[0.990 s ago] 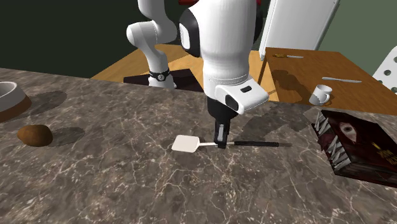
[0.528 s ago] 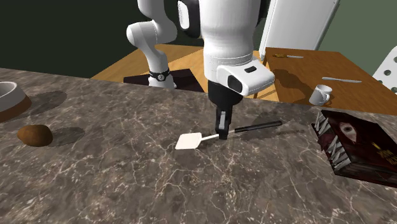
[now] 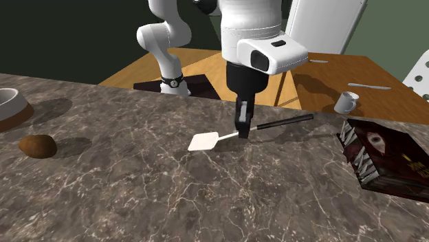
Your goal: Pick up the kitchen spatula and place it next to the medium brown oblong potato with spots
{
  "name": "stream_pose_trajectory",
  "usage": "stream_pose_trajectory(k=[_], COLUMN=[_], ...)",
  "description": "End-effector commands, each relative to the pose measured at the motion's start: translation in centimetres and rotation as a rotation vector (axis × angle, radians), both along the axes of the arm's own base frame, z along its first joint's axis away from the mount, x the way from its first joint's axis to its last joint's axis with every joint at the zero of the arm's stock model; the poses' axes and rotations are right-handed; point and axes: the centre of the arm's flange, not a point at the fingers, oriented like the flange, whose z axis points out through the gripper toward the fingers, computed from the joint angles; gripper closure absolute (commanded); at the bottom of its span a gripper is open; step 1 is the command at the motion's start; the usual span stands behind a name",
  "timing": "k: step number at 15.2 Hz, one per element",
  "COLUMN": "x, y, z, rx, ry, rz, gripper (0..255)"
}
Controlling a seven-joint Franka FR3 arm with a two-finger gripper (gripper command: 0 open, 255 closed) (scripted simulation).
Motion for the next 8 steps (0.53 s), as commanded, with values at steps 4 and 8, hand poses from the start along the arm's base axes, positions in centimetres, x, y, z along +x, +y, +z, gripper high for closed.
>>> stream_pose_trajectory(k=[4, 8], x=[0.0, -1.6], y=[0.0, -2.2], z=[2.5, 3.2], rx=[0.0, 0.0], ry=[0.001, 0.001], rz=[0.0, 0.0], gripper=[255, 255])
